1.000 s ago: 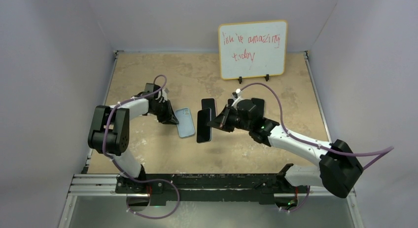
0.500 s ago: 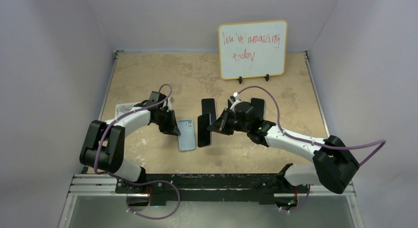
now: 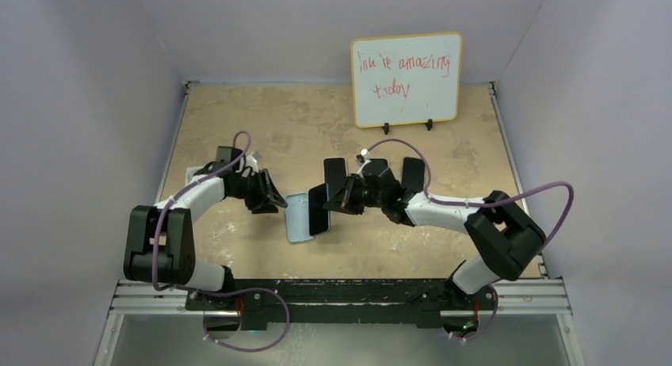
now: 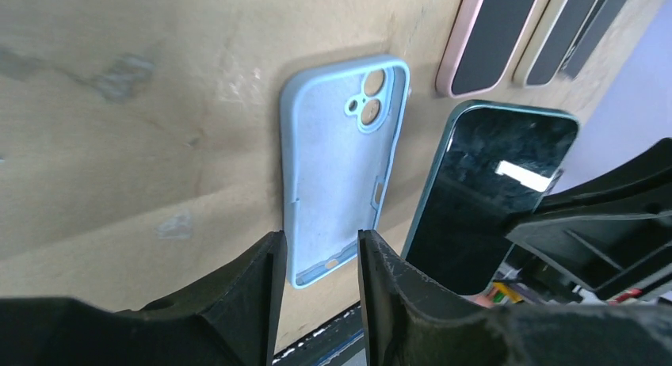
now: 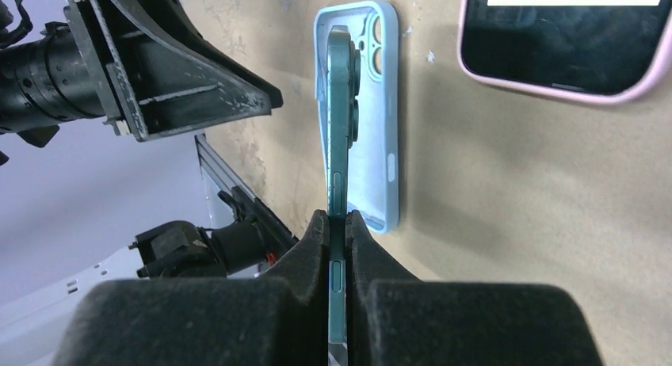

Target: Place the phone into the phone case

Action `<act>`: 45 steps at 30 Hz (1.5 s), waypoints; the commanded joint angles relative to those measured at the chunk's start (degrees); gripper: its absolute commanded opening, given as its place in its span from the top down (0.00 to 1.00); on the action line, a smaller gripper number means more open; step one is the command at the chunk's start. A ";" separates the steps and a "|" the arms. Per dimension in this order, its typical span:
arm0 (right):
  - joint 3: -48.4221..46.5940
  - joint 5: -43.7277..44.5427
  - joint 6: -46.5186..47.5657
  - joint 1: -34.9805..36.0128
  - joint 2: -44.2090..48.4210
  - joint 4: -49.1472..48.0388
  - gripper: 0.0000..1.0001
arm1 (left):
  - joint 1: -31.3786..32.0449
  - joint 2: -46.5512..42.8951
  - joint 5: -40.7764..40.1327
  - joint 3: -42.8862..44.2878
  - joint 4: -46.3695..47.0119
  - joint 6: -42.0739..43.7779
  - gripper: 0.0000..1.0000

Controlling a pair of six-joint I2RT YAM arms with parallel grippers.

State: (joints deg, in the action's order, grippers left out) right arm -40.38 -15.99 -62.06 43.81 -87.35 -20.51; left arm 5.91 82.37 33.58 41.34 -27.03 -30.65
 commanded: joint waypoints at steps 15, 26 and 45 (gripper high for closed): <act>-12.84 -6.11 -1.30 2.22 -14.08 -8.39 1.00 | -5.12 4.47 -0.86 0.21 2.18 4.25 0.77; -11.97 -6.26 -0.58 3.03 -17.38 -9.38 1.00 | -5.06 8.84 1.65 -1.07 5.07 3.67 0.82; -13.58 -3.58 3.87 4.62 -22.96 -7.22 1.00 | -1.23 10.51 2.50 -1.79 6.40 2.89 0.90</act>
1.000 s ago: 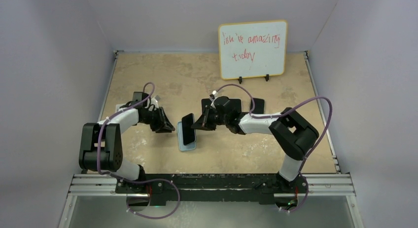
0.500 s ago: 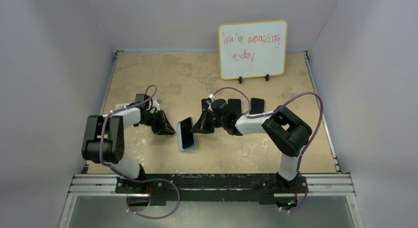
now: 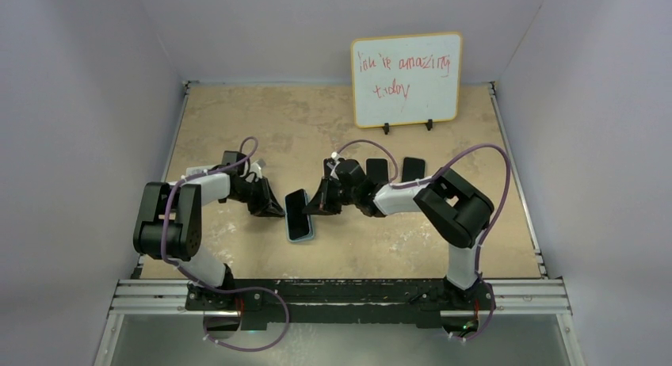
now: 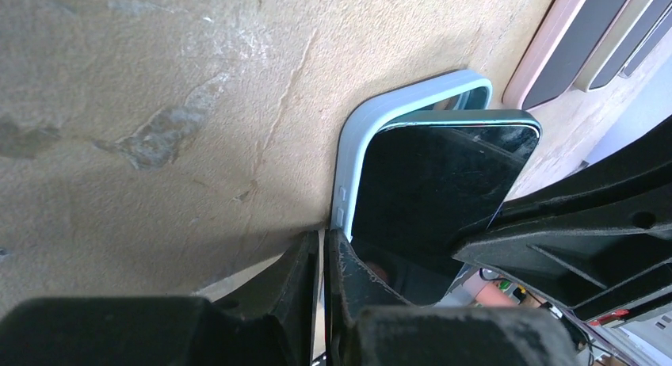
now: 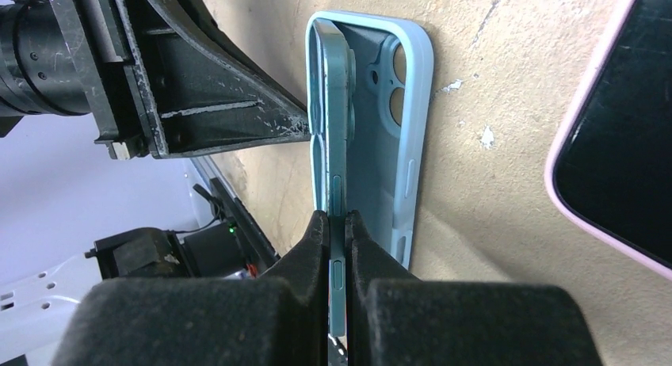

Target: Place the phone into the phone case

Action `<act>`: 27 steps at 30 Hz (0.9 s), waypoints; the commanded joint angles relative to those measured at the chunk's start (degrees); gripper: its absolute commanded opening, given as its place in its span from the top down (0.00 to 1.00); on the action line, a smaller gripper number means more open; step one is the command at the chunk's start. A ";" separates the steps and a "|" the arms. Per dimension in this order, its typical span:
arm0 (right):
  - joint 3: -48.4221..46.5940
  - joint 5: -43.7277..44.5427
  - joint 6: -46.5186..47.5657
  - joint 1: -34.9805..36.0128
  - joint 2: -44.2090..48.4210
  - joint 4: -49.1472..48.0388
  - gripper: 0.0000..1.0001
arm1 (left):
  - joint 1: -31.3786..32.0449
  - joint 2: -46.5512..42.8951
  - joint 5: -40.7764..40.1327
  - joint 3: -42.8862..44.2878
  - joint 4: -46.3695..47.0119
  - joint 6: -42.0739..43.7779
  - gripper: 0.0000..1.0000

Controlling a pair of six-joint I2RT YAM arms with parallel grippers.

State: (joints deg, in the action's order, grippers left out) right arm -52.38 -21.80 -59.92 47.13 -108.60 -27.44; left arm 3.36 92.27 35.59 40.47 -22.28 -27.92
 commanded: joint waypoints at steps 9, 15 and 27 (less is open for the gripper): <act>-3.36 5.19 3.11 2.25 -3.56 2.77 1.00 | 1.91 0.02 0.76 -1.05 1.77 -0.21 0.92; -6.22 6.45 5.06 2.19 0.79 11.53 0.86 | 1.83 -3.06 -0.90 0.61 -1.28 0.34 0.89; -5.18 8.52 8.46 2.25 8.53 19.94 0.48 | 1.83 -9.01 -2.91 3.84 -4.04 1.13 0.68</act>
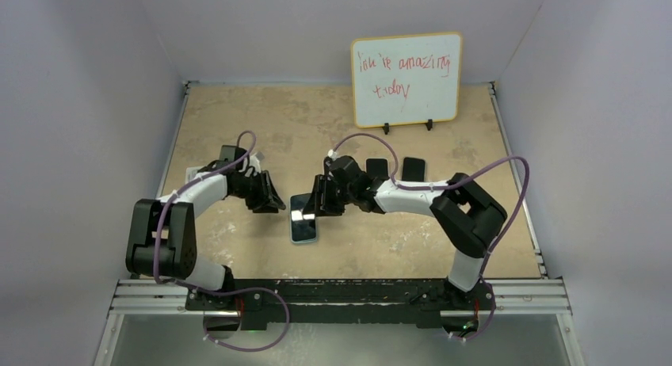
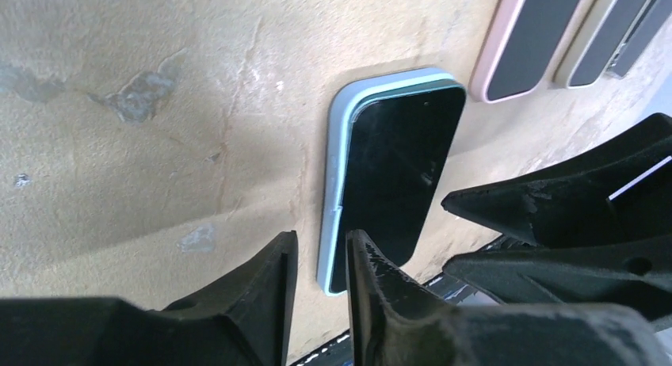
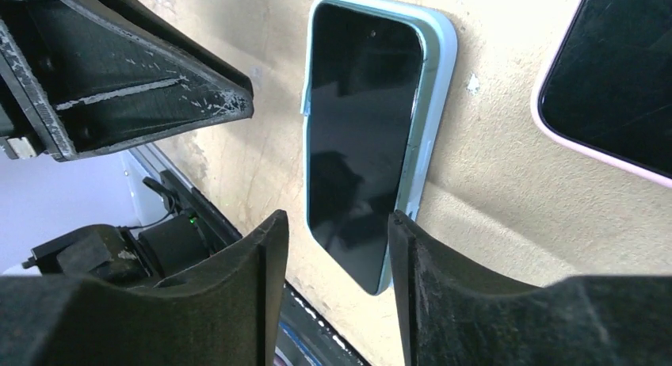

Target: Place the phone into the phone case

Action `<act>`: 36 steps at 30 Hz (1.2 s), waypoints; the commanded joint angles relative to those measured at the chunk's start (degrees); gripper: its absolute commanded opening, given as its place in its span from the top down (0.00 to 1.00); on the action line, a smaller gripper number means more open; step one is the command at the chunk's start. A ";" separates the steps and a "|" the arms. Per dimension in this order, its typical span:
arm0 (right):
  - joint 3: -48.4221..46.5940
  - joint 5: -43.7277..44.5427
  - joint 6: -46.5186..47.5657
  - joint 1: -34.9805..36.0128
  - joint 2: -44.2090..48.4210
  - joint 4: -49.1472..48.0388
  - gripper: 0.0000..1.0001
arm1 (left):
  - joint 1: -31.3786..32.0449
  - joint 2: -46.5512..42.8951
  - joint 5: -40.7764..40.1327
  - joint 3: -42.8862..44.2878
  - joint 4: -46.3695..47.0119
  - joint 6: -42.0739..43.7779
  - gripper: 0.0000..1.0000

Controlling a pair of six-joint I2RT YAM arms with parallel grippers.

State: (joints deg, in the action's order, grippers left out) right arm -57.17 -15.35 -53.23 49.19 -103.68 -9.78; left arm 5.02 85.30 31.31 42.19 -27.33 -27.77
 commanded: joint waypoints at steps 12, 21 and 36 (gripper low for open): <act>3.35 5.96 -0.73 0.20 4.51 -1.80 0.20 | 0.17 4.44 11.23 -0.45 8.14 0.08 0.64; 4.00 5.24 -4.64 1.58 -0.33 -8.07 0.17 | 0.17 6.90 10.61 -1.87 9.07 0.62 0.65; 3.25 -2.10 -14.40 0.97 -4.05 -23.17 0.17 | 1.49 7.40 13.56 -4.53 12.32 -2.14 0.84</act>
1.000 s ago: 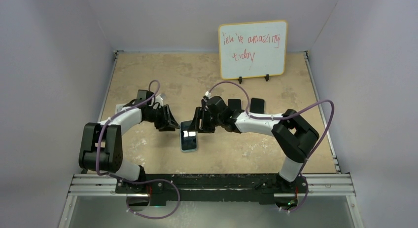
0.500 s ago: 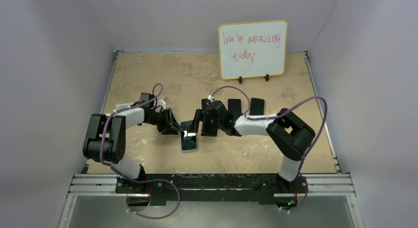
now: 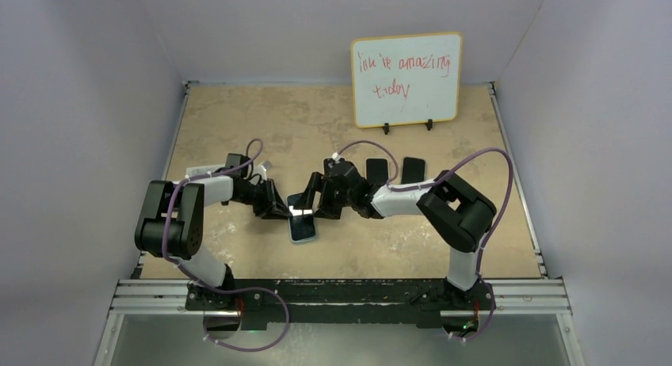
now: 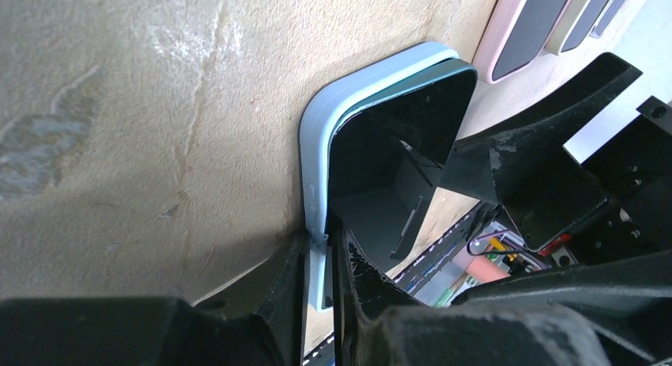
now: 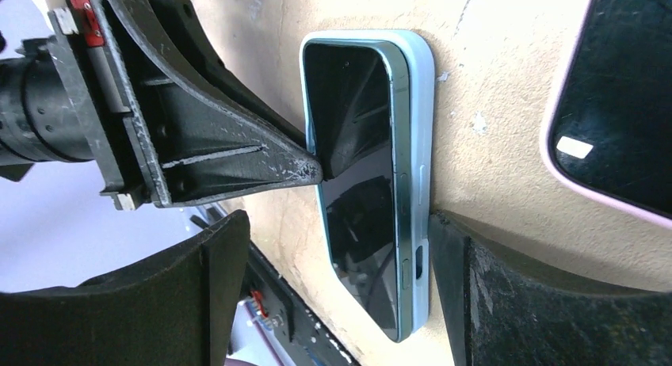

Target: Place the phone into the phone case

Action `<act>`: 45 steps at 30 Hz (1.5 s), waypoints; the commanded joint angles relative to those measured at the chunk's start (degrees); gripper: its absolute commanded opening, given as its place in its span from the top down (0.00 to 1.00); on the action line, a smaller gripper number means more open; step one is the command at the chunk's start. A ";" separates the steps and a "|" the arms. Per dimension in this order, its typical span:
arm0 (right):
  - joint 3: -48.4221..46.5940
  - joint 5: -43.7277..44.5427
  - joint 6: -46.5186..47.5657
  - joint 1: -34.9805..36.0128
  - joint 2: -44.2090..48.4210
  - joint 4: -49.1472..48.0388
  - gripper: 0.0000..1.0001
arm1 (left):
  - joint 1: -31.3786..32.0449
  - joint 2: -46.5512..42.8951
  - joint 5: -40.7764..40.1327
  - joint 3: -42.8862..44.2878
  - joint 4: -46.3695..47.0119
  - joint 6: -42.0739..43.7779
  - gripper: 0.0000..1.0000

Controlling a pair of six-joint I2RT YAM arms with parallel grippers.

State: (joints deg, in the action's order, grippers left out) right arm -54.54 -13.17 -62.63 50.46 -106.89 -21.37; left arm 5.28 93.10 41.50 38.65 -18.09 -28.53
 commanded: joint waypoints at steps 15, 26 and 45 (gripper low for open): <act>9.19 -9.05 -14.84 -1.83 3.61 -30.04 0.17 | 1.28 -3.63 4.83 -1.95 3.46 -3.54 0.80; 8.73 -6.73 -17.28 -1.77 3.29 -34.71 0.17 | 1.40 -6.38 5.85 -3.90 4.55 -5.04 0.78; 6.36 -7.05 -11.15 -1.42 0.79 -22.58 0.61 | 1.48 -6.18 5.87 -3.96 4.29 -4.18 0.78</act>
State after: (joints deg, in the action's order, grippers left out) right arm -45.01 -19.00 -75.00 47.97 -106.41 -43.55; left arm 6.17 87.68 46.06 34.96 -15.81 -32.40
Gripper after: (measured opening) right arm 0.447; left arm 0.218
